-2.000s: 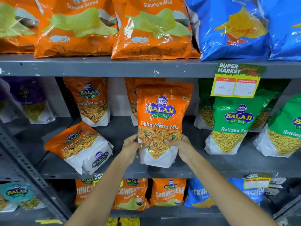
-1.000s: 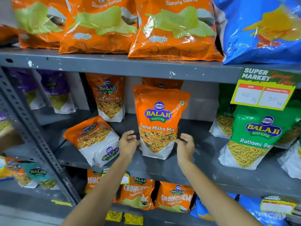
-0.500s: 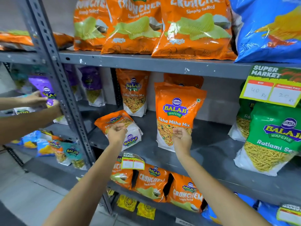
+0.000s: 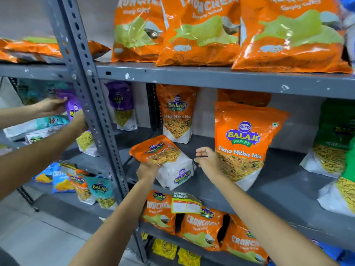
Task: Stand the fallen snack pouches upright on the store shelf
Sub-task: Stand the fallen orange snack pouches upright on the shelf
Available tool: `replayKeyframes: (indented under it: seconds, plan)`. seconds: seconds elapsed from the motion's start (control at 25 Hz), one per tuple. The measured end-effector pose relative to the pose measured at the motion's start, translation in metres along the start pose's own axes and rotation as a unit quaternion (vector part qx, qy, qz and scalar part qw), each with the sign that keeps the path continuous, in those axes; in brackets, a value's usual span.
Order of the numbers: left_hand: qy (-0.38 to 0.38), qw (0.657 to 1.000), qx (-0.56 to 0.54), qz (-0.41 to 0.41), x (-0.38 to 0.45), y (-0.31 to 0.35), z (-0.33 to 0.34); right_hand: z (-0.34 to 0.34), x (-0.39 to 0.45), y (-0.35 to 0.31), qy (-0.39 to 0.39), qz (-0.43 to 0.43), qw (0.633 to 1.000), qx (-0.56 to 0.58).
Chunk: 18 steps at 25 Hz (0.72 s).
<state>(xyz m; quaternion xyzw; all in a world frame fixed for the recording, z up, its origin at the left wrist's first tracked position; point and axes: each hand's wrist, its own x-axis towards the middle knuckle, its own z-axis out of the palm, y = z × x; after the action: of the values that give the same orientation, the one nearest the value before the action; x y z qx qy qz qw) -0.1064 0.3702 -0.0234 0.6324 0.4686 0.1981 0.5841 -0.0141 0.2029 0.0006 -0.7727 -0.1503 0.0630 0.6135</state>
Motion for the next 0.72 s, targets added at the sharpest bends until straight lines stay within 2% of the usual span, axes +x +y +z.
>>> replayKeyframes:
  seconds: [0.16,0.32,0.52,0.72]
  plan:
    - [-0.128,0.986,-0.034,-0.099,0.02,-0.005,-0.006,0.031,0.031,0.0,-0.025,0.084,0.991,-0.096]
    - [-0.219,0.958,-0.089,-0.16,0.036,0.0,-0.009,0.049,0.044,0.003,-0.077,0.173,0.976,-0.107]
    - [-0.28,0.935,-0.138,-0.17,0.041,0.002,-0.009,0.05,0.049,0.004,-0.122,0.319,0.936,-0.086]
    - [-0.298,0.928,-0.152,-0.165,0.038,0.005,-0.015,0.047,0.052,0.007,-0.143,0.341,0.926,-0.074]
